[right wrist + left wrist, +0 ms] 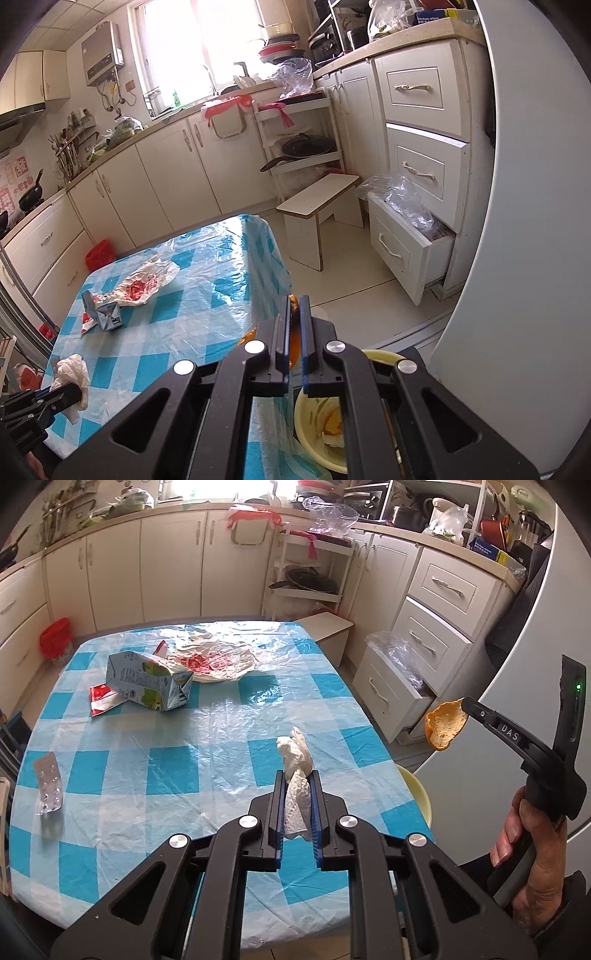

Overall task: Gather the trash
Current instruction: 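Carry tissue and peel to the yellow bin and open both grippers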

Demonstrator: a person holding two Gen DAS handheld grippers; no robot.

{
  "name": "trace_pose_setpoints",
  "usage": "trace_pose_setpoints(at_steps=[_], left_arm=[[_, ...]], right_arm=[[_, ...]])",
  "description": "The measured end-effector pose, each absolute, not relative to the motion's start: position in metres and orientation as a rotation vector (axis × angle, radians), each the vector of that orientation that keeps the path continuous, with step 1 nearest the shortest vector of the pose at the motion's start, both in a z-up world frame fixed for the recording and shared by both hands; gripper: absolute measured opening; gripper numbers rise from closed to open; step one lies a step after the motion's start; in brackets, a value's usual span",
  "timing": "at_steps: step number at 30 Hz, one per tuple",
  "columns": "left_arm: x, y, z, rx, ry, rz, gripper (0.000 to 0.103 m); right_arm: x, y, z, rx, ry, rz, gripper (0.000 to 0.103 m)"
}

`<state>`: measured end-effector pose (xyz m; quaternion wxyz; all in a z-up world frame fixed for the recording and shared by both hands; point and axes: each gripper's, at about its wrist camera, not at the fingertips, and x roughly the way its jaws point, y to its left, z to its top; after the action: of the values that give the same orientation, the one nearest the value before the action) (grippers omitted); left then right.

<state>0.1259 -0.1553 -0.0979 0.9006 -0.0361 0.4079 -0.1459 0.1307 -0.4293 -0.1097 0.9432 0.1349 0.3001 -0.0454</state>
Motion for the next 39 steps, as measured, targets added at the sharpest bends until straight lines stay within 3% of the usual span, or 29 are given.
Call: trace_pose_setpoints(at_steps=[14,15,17,20,24,29,39], left_arm=[[0.129,-0.167,-0.095,-0.083,0.838,-0.326,0.011],[0.13,-0.171,-0.094,-0.082,0.836,-0.333,0.011],[0.131,-0.177,-0.093,-0.079,0.834,-0.345,0.011],[0.133,-0.188,-0.092,-0.073,0.834,-0.366,0.011],[0.135,-0.205,-0.094,-0.059,0.839,-0.399,0.011],[0.142,-0.231,-0.1,-0.047,0.851,-0.45,0.011],[0.166,-0.306,-0.123,-0.026,0.904,-0.567,0.011]], right_arm=[[0.138,-0.454,-0.131,0.274,0.711,-0.244,0.007],[0.138,-0.457,-0.133,0.285,0.72,-0.254,0.009],[0.137,-0.459,-0.133,0.3,0.721,-0.264,0.024],[0.135,-0.458,-0.13,0.298,0.701,-0.269,0.037],[0.132,-0.458,-0.123,0.31,0.668,-0.264,0.047],[0.123,-0.456,-0.106,0.306,0.585,-0.268,0.066],[0.106,-0.472,-0.083,0.349,0.455,-0.317,0.076]])
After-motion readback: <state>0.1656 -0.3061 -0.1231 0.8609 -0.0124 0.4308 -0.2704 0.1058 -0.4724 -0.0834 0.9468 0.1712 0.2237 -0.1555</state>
